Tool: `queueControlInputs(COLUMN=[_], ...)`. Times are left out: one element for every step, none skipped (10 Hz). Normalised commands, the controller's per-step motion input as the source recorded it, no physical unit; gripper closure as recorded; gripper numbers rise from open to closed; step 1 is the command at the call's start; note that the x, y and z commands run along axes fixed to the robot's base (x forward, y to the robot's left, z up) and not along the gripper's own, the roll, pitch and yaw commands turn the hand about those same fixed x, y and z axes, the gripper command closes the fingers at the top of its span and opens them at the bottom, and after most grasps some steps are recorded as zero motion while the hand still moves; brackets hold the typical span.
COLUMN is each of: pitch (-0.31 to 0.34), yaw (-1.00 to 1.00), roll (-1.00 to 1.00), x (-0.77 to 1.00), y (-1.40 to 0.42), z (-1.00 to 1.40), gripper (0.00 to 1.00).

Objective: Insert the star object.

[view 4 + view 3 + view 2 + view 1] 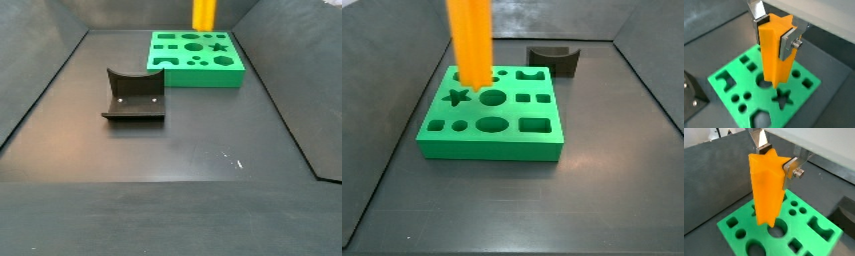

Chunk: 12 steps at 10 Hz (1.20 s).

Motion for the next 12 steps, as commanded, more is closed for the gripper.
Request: queueControlInputs(pitch=[-0.08, -0.043, -0.047, -0.057, -0.026, 0.0, 0.003, 0.01, 0.016, 0.01, 0.0, 0.0], yaw=[-0.03, -0.02, -0.01, -0.01, -0.04, 0.0, 0.0, -0.33, -0.47, -0.47, -0.22, 0.0], roll=[0.01, 0.03, 0.0, 0.0, -0.01, 0.0, 0.0, 0.0, 0.0, -0.01, -0.05, -0.07], x=[-0.59, -0.52, -0.47, -0.34, -0.2, 0.0, 0.11, 0.11, 0.04, 0.04, 0.05, 0.0], y=[0.19, 0.17, 0.03, 0.0, 0.0, 0.0, 0.0, 0.0, 0.0, 0.0, 0.05, 0.07], z=[-0.52, -0.47, -0.4, -0.32, -0.25, -0.26, -0.31, -0.29, -0.32, -0.32, -0.34, -0.39], gripper=[1.0, 1.0, 1.0, 1.0, 1.0, 1.0, 1.0, 1.0, 1.0, 1.0, 1.0, 1.0])
